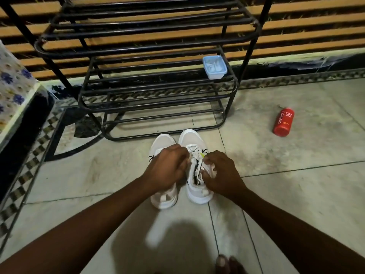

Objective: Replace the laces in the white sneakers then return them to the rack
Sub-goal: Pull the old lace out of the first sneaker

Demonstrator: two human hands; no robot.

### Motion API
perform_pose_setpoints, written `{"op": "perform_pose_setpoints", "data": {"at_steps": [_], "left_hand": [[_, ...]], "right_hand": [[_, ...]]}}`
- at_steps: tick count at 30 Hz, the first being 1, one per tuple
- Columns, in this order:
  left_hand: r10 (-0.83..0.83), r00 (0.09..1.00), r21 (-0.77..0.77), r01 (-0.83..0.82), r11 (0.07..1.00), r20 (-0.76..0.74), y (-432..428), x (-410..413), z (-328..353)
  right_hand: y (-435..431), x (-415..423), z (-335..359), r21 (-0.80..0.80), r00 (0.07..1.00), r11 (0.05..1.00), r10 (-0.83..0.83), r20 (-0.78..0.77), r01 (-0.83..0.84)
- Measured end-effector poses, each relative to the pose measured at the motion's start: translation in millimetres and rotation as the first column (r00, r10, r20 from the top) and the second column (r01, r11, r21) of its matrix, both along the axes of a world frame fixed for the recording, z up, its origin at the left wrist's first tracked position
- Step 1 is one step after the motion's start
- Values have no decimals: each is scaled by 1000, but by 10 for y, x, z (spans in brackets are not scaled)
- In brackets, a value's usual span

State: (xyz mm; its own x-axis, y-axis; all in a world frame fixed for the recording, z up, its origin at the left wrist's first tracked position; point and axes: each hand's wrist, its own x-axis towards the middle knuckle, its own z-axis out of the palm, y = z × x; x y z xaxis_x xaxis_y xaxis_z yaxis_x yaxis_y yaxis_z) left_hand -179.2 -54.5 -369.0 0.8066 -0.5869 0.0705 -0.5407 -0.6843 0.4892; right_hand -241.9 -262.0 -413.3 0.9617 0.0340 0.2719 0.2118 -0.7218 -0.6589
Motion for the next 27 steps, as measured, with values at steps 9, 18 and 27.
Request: {"op": "perform_pose_setpoints", "data": {"at_steps": [9, 18, 27], "left_hand": [[83, 975, 7, -83, 997, -204, -467, 343, -189], [104, 978, 61, -94, 994, -182, -569, 268, -292], [-11, 996, 123, 22, 992, -91, -592, 272, -237]], "right_hand": [[40, 177, -164, -35, 996, 996, -85, -39, 84], [96, 113, -276, 3, 986, 987, -161, 51, 161], [90, 95, -276, -54, 983, 986, -153, 104, 159]]}}
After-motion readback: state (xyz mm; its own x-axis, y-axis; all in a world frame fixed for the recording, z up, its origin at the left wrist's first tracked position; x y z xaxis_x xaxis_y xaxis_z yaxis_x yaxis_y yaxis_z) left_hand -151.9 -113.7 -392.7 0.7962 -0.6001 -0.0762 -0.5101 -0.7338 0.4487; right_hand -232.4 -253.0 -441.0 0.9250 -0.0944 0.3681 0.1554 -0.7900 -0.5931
